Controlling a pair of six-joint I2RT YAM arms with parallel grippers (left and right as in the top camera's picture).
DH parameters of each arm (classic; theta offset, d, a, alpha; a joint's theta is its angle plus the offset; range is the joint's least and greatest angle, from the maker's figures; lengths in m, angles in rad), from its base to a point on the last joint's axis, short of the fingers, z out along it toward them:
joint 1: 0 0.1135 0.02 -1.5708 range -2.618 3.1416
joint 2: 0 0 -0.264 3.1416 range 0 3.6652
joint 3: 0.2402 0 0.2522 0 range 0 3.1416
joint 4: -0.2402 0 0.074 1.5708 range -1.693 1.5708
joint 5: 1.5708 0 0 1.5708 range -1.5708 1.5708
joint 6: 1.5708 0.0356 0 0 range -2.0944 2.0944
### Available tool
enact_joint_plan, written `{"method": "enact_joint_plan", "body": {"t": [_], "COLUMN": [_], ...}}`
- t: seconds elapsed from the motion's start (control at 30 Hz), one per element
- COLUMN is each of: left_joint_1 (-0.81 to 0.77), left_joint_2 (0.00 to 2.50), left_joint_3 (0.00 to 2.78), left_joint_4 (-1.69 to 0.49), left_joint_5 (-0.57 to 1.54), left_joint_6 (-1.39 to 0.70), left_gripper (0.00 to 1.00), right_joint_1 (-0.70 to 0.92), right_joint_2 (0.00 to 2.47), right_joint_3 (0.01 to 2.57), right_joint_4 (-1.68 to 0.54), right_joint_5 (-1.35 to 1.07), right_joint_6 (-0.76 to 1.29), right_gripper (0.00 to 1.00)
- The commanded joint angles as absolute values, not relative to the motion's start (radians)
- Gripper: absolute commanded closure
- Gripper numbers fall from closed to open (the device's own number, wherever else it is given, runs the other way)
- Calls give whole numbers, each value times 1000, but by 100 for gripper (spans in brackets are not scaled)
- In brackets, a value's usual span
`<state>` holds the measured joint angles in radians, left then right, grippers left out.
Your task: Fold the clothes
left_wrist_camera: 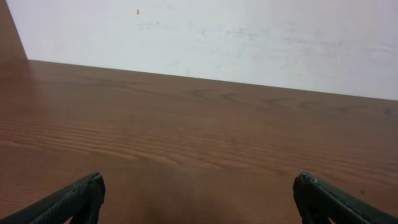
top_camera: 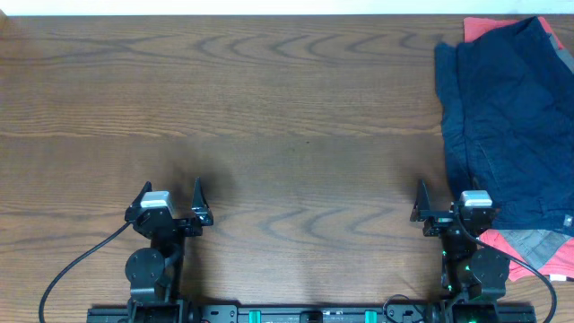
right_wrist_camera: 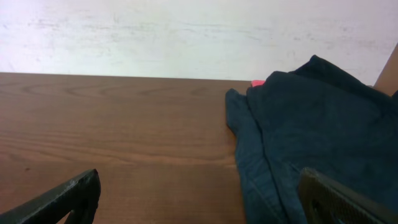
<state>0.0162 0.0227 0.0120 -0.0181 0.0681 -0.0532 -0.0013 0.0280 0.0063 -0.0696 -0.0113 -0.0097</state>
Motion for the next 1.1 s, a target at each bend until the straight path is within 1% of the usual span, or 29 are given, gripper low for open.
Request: {"method": "enact_joint_plan", "body": {"t": [0.0, 0.23, 0.37, 0.57, 0.8, 0.93, 1.07], "left_joint_1": [20, 20, 20, 20, 20, 20, 20], "left_joint_2": [25, 25, 25, 26, 89, 212, 398], "left_joint_3": [4, 4, 4, 12, 102, 218, 369], "left_joint_4": [-64, -64, -64, -63, -78, -135, -218], "left_joint_5": [94, 94, 94, 157, 173, 173, 173], "left_joint_6": [-64, -64, -65, -84, -91, -91, -90], "left_gripper": [2, 2, 2, 2, 2, 2, 2], "right_joint_1": [7, 7, 7, 7, 7, 7, 7], "right_joint_2": [27, 27, 33, 88, 258, 412, 603], "right_joint_3": [6, 6, 6, 15, 165, 311, 485], "right_joint_4": [-75, -68, -75, -87, -162, -214, -286], "right_joint_5": [-20, -20, -20, -38, -34, -34, -34], "right_joint_6": [-23, -23, 76, 145, 179, 179, 178], "right_gripper": [1, 1, 1, 1, 1, 1, 1]}}
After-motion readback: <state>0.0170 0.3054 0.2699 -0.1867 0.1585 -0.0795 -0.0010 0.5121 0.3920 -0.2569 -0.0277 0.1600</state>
